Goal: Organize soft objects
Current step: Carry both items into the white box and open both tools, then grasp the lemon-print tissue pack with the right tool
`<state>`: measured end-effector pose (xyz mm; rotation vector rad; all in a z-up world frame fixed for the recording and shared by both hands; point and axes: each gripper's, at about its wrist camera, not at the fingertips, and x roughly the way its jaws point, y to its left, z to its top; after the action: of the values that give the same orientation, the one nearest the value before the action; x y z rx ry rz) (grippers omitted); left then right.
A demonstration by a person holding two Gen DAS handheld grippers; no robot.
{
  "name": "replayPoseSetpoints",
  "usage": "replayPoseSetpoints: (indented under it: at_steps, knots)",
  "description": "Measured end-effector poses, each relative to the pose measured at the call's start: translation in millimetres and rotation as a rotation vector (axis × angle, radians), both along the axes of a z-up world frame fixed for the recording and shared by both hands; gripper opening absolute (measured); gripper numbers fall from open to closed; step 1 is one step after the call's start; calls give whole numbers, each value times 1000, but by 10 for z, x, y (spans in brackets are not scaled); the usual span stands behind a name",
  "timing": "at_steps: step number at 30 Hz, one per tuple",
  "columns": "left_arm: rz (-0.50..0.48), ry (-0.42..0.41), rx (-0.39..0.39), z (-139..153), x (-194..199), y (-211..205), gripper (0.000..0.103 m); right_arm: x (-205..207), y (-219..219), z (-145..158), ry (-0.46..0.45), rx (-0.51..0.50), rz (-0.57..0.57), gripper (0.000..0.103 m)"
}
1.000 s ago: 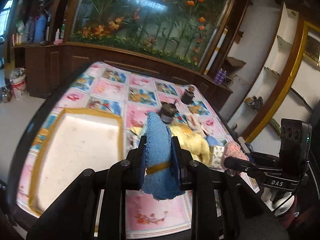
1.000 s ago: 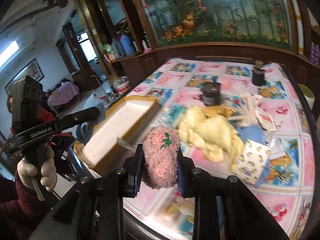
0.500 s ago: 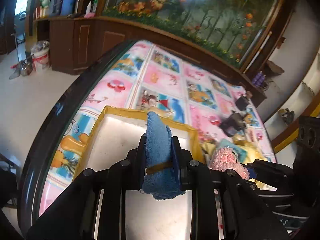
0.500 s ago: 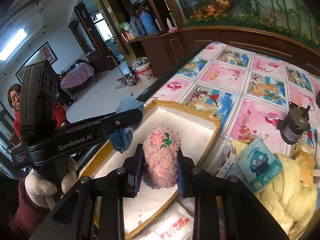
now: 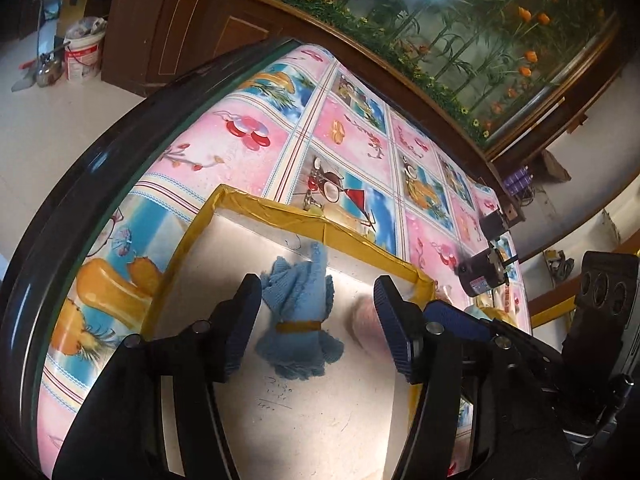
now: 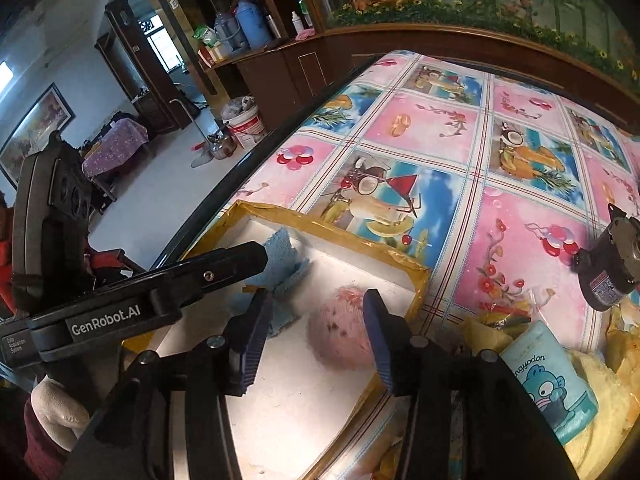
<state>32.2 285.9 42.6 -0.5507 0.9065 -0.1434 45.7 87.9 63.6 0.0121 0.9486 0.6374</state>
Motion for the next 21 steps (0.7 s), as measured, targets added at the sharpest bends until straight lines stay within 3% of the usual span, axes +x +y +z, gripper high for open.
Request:
replayPoseSetpoints:
  at_steps: [4,9,15,21]
  knots:
    - [19,-14,19,155,-115,-2,59,-87,-152,171,-48,14,-16,49]
    - [8,-90,68,495,-401,-193,59,-320,-572,494,-114,53,-48,50]
    - [-139,-117,86,667,-669,-815,58,-614,-1495,610,-134,78,-158,50]
    - [-281,-77,104,532,-741,-1541,58,-840,-2522,439,-110,41,-343,50]
